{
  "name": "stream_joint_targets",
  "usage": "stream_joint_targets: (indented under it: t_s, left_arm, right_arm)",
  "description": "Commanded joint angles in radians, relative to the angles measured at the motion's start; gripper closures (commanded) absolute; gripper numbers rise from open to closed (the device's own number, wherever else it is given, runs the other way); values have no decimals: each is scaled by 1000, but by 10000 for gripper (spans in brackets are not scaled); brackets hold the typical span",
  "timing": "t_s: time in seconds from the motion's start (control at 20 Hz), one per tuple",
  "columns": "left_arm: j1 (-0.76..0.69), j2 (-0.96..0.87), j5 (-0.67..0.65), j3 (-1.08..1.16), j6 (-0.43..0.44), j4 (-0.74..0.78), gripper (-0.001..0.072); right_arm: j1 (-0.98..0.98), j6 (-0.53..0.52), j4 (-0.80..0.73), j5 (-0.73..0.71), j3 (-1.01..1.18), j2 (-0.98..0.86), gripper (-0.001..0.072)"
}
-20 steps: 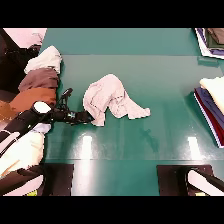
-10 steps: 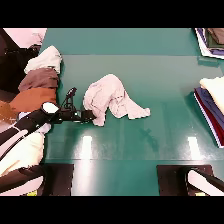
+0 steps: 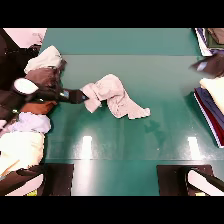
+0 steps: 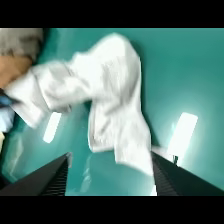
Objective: Fold the shirts.
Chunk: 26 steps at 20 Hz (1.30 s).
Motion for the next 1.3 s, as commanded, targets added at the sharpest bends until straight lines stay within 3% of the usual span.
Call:
stream_joint_targets:
  t_s: [0.0, 0.25, 0.45, 0.55, 0.65, 0.7, 0.75, 0.85, 0.9, 1.05, 1.25]
  left_arm:
    - [65, 50, -79, 111, 0, 76, 682]
    - [64, 50, -83, 119, -1, 76, 683]
    - [64, 50, -84, 119, -2, 76, 682]
    - [64, 50, -89, 119, -2, 77, 682]
    - [64, 50, -100, 119, -2, 82, 682]
    - [64, 50, -103, 119, -1, 84, 682]
    - [64, 50, -103, 119, -1, 84, 682]
    - [64, 50, -110, 119, 0, 84, 682]
    - [64, 50, -116, 119, 0, 87, 682]
    - [64, 51, -132, 120, -2, 90, 683]
    - [142, 76, -154, 222, -11, 95, 682]
  right_arm:
    - [1, -6, -50, -101, -347, -28, 126]
    - [94, -40, -49, -279, -526, -192, 142]
    - [231, -52, 31, -348, -454, -320, 143]
    - [277, -51, 20, -339, -388, -374, 233]
    - [303, -51, 19, -336, -353, -404, 234]
    - [307, -51, 19, -338, -343, -413, 266]
    - [310, -51, 17, -335, -335, -420, 419]
    - [310, -51, 18, -343, -333, -421, 577]
    - [310, -53, 17, -344, -334, -421, 703]
    - [310, -55, 21, -366, -333, -404, 702]
    - [229, -54, 20, -389, -257, -219, 702]
